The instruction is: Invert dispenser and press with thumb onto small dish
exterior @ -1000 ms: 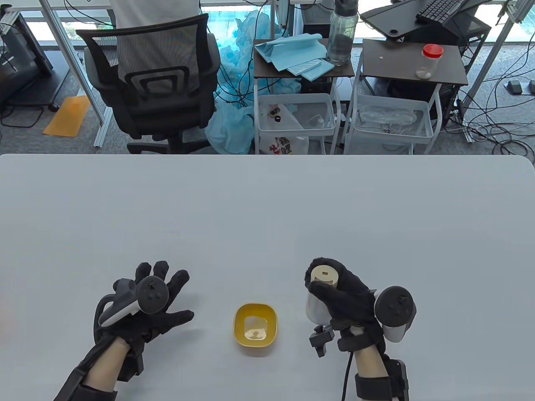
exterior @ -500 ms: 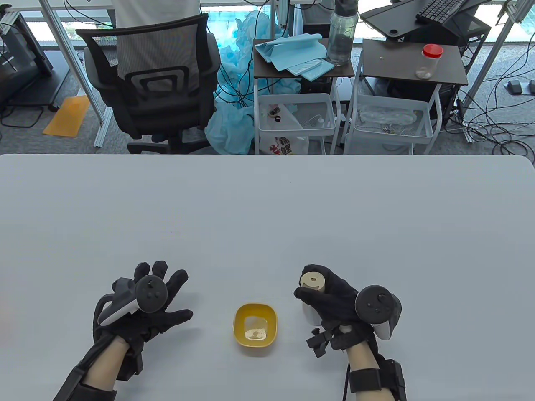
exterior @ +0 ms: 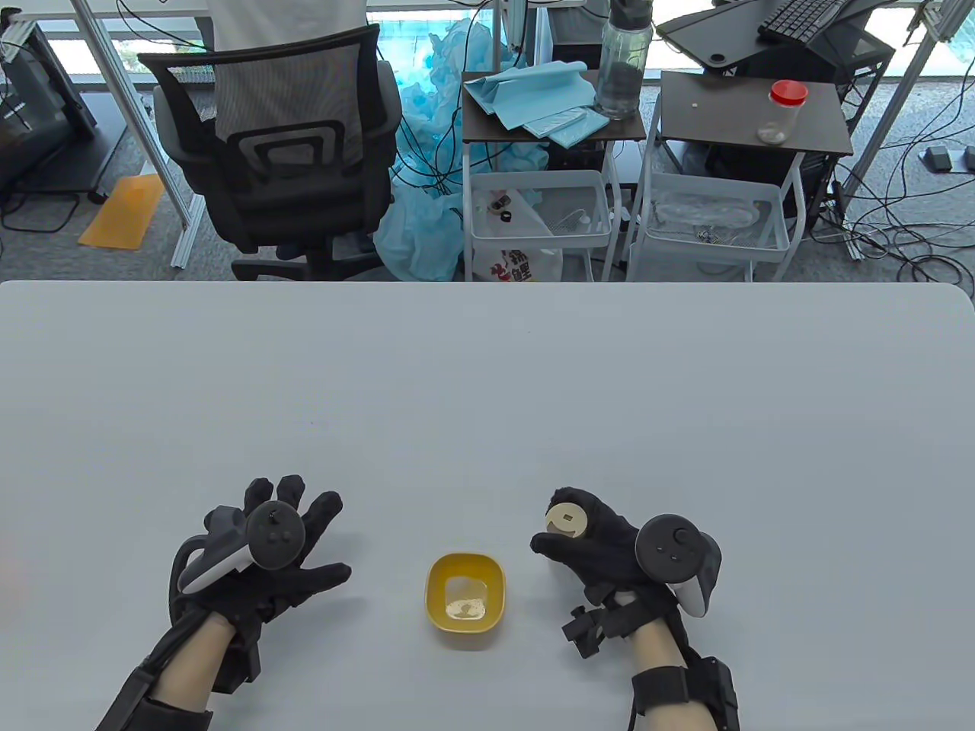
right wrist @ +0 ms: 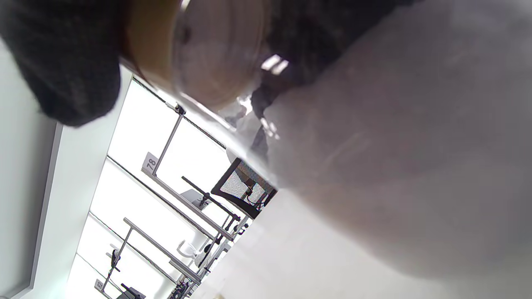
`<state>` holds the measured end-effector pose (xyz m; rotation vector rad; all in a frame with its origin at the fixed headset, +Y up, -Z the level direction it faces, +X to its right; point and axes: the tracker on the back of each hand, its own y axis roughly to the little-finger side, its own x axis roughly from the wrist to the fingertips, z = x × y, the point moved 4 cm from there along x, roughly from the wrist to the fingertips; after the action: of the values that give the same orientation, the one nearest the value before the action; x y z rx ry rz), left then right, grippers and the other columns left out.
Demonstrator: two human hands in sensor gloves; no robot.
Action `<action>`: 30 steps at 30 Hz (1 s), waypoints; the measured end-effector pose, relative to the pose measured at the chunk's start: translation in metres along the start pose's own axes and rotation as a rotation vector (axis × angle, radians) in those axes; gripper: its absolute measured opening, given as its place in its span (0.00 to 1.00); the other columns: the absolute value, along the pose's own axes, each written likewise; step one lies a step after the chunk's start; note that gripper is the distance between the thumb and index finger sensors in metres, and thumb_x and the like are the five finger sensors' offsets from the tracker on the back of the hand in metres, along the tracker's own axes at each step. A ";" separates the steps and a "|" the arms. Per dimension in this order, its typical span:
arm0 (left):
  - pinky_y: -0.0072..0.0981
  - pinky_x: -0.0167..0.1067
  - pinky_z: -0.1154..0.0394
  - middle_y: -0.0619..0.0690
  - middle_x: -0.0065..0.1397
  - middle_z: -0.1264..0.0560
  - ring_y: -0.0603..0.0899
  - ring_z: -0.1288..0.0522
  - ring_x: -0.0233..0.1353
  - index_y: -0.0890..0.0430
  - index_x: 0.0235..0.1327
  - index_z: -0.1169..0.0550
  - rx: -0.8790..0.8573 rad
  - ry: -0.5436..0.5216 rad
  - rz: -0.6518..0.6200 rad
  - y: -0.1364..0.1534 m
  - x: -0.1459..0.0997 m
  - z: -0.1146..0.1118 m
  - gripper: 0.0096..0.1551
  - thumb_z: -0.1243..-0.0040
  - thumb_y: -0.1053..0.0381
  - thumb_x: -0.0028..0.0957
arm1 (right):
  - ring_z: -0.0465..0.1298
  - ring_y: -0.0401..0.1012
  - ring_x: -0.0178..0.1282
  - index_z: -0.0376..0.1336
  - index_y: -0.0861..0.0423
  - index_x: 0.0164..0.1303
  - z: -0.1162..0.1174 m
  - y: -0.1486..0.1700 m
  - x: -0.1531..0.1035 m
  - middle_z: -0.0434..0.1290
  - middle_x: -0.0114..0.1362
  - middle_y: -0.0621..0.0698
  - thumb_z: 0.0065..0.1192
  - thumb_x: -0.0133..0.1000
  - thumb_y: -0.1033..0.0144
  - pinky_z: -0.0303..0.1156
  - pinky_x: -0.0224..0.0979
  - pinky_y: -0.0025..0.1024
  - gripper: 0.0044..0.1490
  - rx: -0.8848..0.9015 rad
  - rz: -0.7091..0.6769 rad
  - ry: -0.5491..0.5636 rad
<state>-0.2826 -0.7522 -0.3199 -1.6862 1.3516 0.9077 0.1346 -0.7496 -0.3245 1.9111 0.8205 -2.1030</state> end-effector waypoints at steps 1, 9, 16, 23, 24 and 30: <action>0.85 0.69 0.66 0.45 0.87 0.74 0.70 0.75 0.86 0.27 0.77 0.64 0.000 0.000 0.000 0.000 0.000 0.000 0.52 0.53 0.15 0.51 | 0.75 0.60 0.68 0.63 0.59 0.70 0.000 0.000 0.000 0.73 0.69 0.60 0.75 0.45 0.36 0.69 0.70 0.63 0.52 -0.005 -0.002 0.004; 0.85 0.69 0.66 0.45 0.87 0.74 0.70 0.75 0.86 0.27 0.77 0.64 -0.002 -0.003 0.000 0.001 0.000 0.001 0.52 0.53 0.15 0.51 | 0.74 0.59 0.69 0.62 0.59 0.71 0.001 -0.003 -0.001 0.72 0.71 0.60 0.78 0.44 0.41 0.69 0.70 0.63 0.51 -0.049 -0.007 0.015; 0.85 0.69 0.66 0.45 0.87 0.74 0.70 0.75 0.86 0.27 0.77 0.64 -0.004 -0.006 -0.003 0.001 0.000 0.002 0.52 0.53 0.15 0.51 | 0.75 0.59 0.69 0.62 0.59 0.71 -0.001 -0.003 0.000 0.71 0.71 0.60 0.77 0.45 0.41 0.69 0.70 0.63 0.51 -0.042 -0.012 0.019; 0.85 0.69 0.66 0.45 0.87 0.74 0.70 0.75 0.86 0.27 0.77 0.64 -0.009 -0.015 -0.004 0.001 0.000 0.003 0.52 0.53 0.15 0.51 | 0.74 0.59 0.69 0.62 0.58 0.71 -0.010 -0.014 0.002 0.71 0.72 0.60 0.76 0.47 0.41 0.68 0.71 0.63 0.49 0.010 -0.023 0.053; 0.85 0.69 0.66 0.45 0.87 0.74 0.70 0.75 0.86 0.27 0.77 0.64 -0.009 -0.018 -0.005 0.002 0.000 0.003 0.52 0.53 0.15 0.51 | 0.74 0.59 0.69 0.62 0.58 0.71 -0.012 -0.018 0.002 0.71 0.72 0.60 0.76 0.47 0.41 0.68 0.71 0.63 0.49 0.017 -0.032 0.056; 0.85 0.69 0.66 0.45 0.87 0.74 0.70 0.75 0.86 0.27 0.77 0.63 -0.011 -0.042 -0.010 0.002 -0.001 0.005 0.52 0.53 0.15 0.51 | 0.73 0.59 0.70 0.62 0.57 0.71 -0.029 -0.051 0.004 0.71 0.72 0.60 0.75 0.48 0.42 0.67 0.72 0.63 0.48 -0.049 -0.119 0.078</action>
<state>-0.2848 -0.7470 -0.3213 -1.6718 1.3115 0.9416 0.1340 -0.6921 -0.3150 1.9753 1.0169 -2.0640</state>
